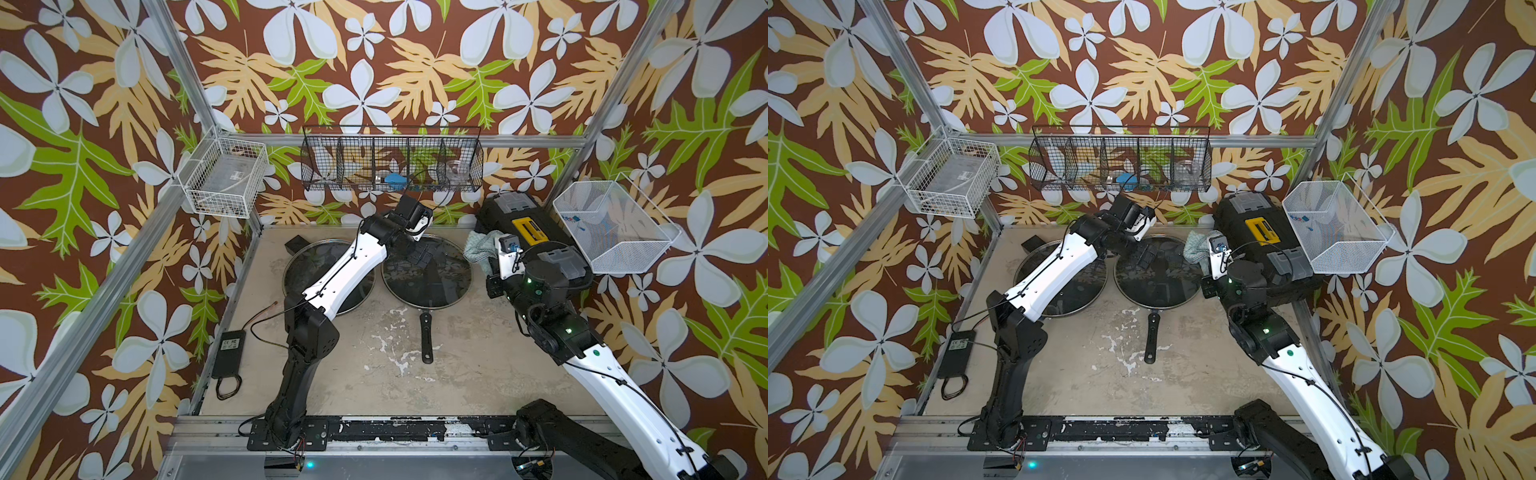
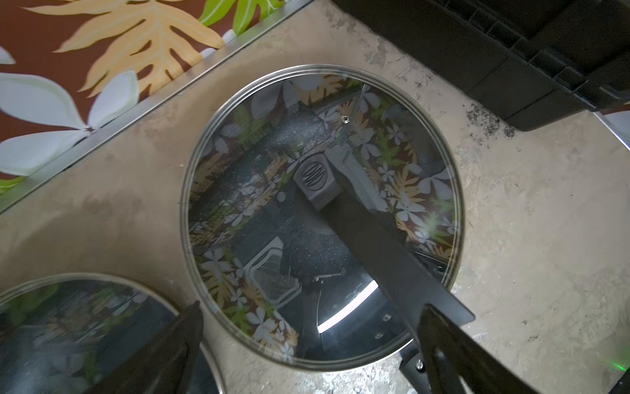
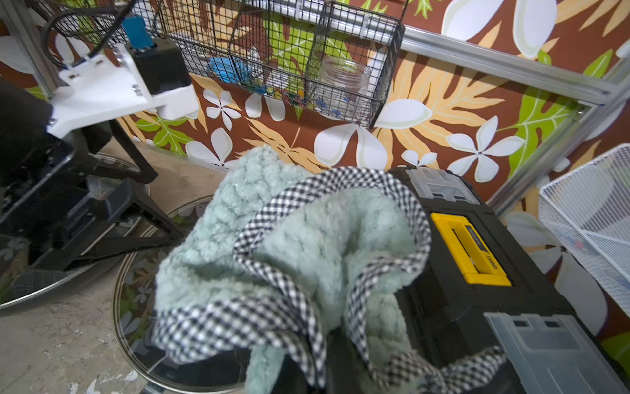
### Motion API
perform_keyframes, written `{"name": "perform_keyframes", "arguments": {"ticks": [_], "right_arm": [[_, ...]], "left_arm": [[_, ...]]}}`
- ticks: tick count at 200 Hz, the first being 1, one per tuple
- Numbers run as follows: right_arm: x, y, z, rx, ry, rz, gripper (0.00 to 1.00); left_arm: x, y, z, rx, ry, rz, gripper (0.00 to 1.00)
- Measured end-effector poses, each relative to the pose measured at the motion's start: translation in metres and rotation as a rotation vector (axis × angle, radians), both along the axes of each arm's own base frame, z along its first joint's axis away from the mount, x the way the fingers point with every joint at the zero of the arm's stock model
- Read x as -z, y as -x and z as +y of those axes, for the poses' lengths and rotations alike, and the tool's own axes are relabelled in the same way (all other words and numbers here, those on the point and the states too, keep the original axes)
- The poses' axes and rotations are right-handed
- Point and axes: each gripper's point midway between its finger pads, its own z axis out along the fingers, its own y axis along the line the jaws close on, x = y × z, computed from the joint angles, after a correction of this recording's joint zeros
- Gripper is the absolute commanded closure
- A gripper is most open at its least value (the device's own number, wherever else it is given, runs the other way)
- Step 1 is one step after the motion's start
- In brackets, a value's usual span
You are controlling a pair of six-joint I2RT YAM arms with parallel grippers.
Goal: Wipe the pot lid with a cloth
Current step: Pick up the pot lid from the cooking pot.
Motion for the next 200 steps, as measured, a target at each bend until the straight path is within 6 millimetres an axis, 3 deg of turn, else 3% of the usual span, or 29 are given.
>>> {"name": "perform_keyframes", "arguments": {"ticks": [24,70,120,200], "right_arm": [[0.005,0.007,-0.012,0.030,0.026,0.014,1.00],[0.009,0.012,-0.017,0.034,0.059,0.031,1.00],[0.011,0.012,-0.020,0.032,0.097,0.033,1.00],[0.010,0.017,-0.019,0.008,0.105,0.021,1.00]], "left_arm": [[0.024,0.008,-0.024,0.039,0.021,0.063,0.00],[0.046,0.035,-0.060,0.125,0.034,0.128,0.01],[0.074,0.036,-0.045,0.092,-0.103,0.108,0.12],[0.074,0.022,-0.008,0.037,-0.228,0.045,0.19]]}}
